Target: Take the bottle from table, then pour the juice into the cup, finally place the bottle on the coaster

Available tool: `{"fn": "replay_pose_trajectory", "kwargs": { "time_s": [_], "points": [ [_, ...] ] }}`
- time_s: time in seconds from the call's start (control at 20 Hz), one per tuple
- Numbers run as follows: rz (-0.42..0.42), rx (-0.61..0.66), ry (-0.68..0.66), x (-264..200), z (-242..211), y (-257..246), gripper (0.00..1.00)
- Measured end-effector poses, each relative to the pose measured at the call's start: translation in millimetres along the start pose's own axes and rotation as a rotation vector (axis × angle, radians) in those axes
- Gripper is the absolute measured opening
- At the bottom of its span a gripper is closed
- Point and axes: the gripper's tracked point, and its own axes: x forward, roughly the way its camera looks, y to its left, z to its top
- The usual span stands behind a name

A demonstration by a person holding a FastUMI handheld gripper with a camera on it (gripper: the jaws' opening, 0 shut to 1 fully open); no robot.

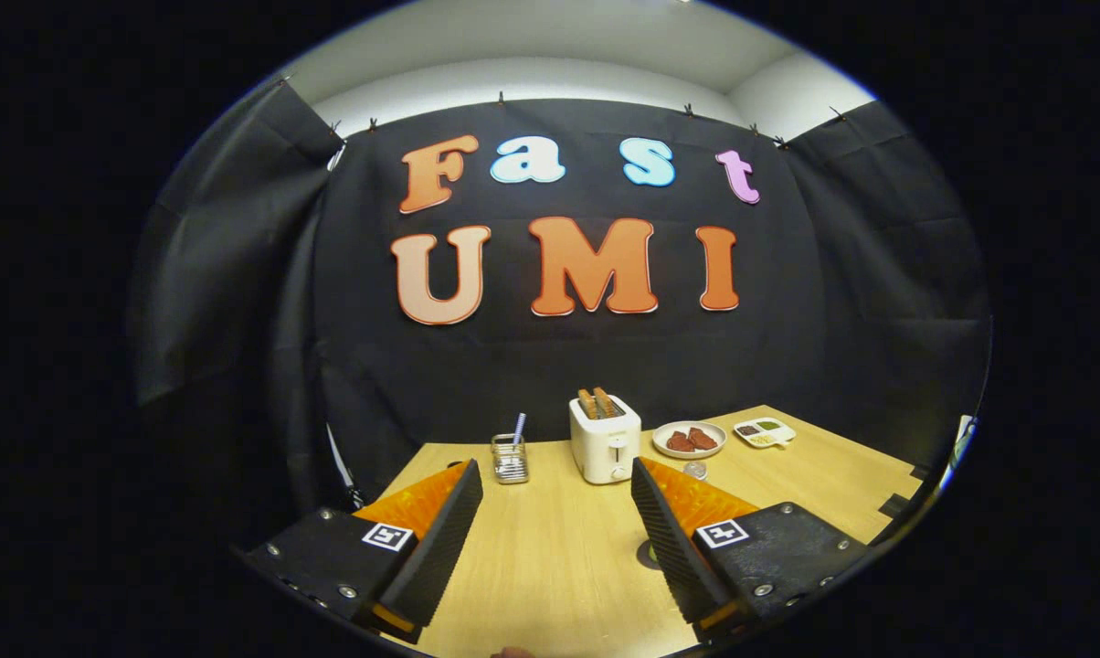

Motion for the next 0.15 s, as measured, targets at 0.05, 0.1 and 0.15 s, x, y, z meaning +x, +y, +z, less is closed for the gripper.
{"fn": "replay_pose_trajectory", "kwargs": {
  "time_s": [0.05,0.1,0.15],
  "points": [
    [0.021,0.001,-0.008,-9.8,2.1,11.6,0.97],
    [0.044,0.006,-0.012,-18.9,1.8,22.7,0.97],
    [0.068,0.009,-0.018,-28.0,2.7,34.0,0.97]
  ]
}}
